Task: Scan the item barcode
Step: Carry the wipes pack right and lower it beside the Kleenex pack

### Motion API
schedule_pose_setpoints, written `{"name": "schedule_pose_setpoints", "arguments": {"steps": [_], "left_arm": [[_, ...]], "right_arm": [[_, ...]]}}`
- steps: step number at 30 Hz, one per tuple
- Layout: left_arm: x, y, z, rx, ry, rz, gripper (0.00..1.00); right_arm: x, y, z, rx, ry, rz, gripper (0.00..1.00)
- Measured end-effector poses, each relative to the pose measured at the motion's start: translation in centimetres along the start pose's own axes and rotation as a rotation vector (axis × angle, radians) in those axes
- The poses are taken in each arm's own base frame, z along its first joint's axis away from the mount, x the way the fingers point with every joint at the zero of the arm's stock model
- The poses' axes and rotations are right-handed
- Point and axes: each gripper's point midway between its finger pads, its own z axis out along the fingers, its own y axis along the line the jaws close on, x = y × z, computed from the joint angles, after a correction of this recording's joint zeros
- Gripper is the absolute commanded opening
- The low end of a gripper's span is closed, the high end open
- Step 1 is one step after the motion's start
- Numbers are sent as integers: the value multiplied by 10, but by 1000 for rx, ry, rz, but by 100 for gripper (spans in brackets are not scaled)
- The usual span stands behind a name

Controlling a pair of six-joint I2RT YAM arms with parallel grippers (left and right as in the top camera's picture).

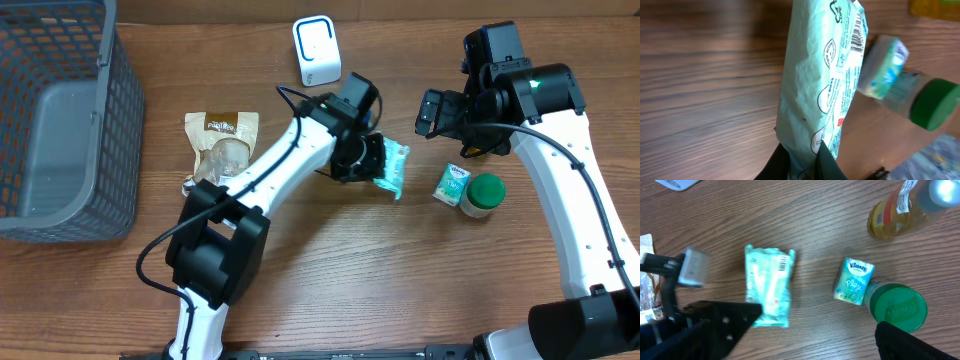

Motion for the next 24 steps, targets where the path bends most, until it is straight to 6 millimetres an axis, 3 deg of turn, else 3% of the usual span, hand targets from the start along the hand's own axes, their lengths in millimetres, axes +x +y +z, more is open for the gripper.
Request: {"name": "schedule_pose_setpoints", "arguments": {"steps": [7, 10, 16, 24], "left_arm": [[23, -33, 20, 50, 15, 66, 12], [29, -44, 24, 65, 14, 91, 25], [28, -46, 24, 72, 10, 80, 34], [28, -46, 24, 70, 8, 73, 35]], "right_arm": [[0, 0, 0, 0, 0, 0, 100], [0, 0, 0, 0, 1, 0, 100], [0, 0, 0, 0, 0, 0, 100], [0, 0, 0, 1, 0, 0, 100]]}}
